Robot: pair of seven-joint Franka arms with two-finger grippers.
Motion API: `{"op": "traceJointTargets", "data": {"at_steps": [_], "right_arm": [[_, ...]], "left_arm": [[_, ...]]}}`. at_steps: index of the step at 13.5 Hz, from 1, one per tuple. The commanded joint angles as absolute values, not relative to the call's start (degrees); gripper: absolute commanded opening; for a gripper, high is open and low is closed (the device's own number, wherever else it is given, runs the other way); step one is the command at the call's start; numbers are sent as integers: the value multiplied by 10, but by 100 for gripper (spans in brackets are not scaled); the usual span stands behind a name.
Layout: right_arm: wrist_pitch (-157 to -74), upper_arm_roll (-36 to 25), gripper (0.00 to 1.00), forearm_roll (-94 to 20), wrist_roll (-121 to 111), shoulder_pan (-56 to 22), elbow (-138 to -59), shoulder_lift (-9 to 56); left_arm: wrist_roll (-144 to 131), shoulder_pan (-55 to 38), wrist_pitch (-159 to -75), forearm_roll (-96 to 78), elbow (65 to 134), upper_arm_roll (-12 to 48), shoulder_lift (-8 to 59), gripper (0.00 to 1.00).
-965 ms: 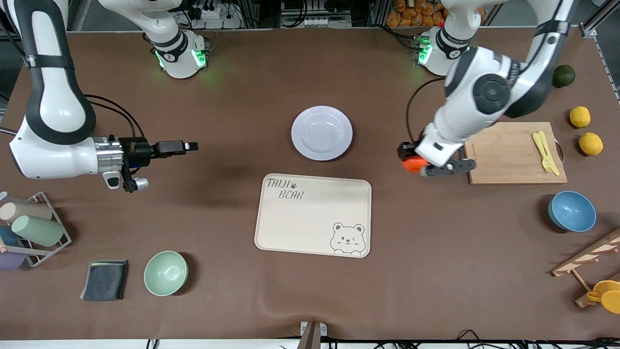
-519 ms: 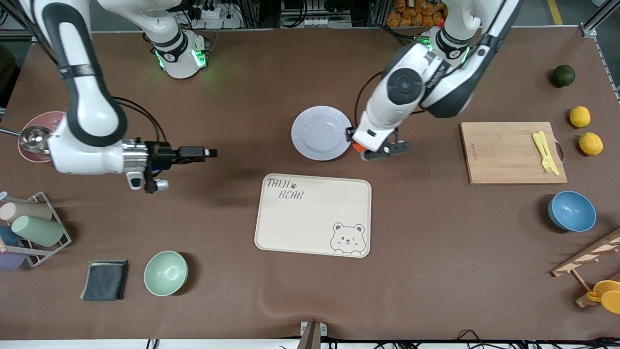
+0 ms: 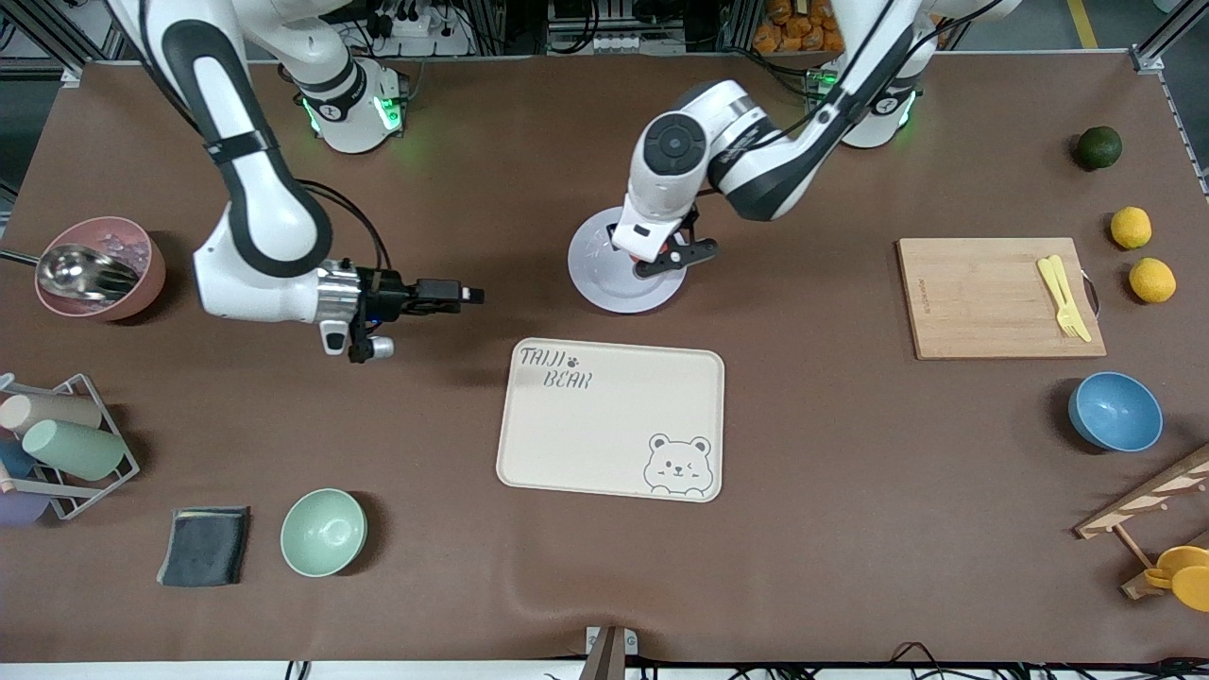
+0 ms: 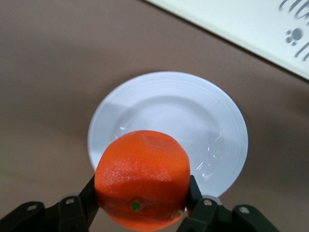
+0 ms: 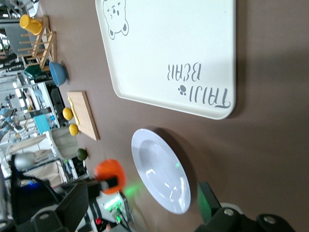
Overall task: Place orange and plate with both arms
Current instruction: 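Carry the orange over the white plate while the right gripper approaches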
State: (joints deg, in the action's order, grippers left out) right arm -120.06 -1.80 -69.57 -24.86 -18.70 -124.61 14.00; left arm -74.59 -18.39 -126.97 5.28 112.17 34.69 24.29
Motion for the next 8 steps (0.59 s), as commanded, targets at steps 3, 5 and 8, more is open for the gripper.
{"op": "traceJointTargets", "data": {"at_steps": [3, 5, 8], "right_arm": [[-1270, -23, 100, -775, -287, -250, -1264, 156], [-1269, -24, 100, -789, -320, -247, -1270, 163], [-1267, -24, 100, -790, -330, -243, -1271, 163]], "left_arm": [[-824, -207, -1304, 125, 1103, 342, 307, 0], [-827, -210, -1320, 126, 1103, 342, 322, 2], [-827, -212, -1344, 127, 1103, 342, 344, 29]]}}
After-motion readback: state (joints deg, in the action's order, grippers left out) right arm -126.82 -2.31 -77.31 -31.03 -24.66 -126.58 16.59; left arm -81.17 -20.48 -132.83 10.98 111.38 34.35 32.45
